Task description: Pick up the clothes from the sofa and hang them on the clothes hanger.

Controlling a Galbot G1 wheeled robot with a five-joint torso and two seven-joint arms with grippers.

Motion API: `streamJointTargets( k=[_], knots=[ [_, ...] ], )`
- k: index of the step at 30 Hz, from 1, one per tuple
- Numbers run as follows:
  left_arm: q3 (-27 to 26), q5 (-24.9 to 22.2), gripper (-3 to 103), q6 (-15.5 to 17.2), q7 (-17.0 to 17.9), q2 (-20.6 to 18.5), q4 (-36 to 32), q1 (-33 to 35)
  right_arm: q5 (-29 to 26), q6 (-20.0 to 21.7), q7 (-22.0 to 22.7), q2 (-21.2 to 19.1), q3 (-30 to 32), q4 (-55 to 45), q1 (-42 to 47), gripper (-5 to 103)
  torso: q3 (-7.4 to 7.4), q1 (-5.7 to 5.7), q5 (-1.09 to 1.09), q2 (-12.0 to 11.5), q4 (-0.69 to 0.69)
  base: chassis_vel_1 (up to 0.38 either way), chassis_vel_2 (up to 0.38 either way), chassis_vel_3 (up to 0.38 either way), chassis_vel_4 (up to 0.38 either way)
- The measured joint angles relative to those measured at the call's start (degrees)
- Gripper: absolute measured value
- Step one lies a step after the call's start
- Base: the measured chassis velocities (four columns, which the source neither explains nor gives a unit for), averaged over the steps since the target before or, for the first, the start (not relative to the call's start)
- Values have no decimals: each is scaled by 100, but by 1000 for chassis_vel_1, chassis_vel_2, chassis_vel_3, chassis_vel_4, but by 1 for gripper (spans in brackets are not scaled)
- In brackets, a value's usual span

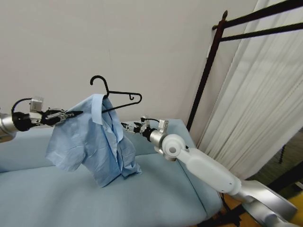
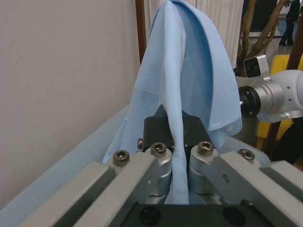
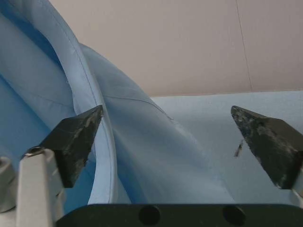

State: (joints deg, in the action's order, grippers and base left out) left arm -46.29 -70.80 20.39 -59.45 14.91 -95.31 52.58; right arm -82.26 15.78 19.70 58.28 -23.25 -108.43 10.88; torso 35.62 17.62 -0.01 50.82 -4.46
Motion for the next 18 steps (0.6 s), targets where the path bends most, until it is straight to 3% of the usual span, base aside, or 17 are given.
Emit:
streamJointTargets(
  k=[3,6,9,12,14,18],
  knots=[
    [0,2,2,2,13,15,-16,1,24,0,-48,-25,-24,-7,45,75,0,0,1,0,0,0,0,0,0],
    [3,-1,2,2,14,24,-26,3,67,-10,-119,-51,-76,-36,104,70,0,0,1,0,-1,0,0,0,0],
    [16,-7,2,3,19,31,-32,-3,93,-18,-157,-42,-110,-99,191,52,0,0,1,0,0,0,0,0,0],
    [18,-8,2,6,21,36,-35,-5,93,-18,-166,-34,-136,-134,221,47,0,0,1,0,1,0,0,0,0],
    [18,-8,2,9,22,39,-38,-3,95,-11,-159,-28,-137,-143,232,33,0,0,1,0,1,0,0,0,0],
    [14,-8,2,11,21,39,-55,9,113,27,-177,-87,-35,-111,232,41,0,0,1,0,1,0,0,0,0]
  ],
)
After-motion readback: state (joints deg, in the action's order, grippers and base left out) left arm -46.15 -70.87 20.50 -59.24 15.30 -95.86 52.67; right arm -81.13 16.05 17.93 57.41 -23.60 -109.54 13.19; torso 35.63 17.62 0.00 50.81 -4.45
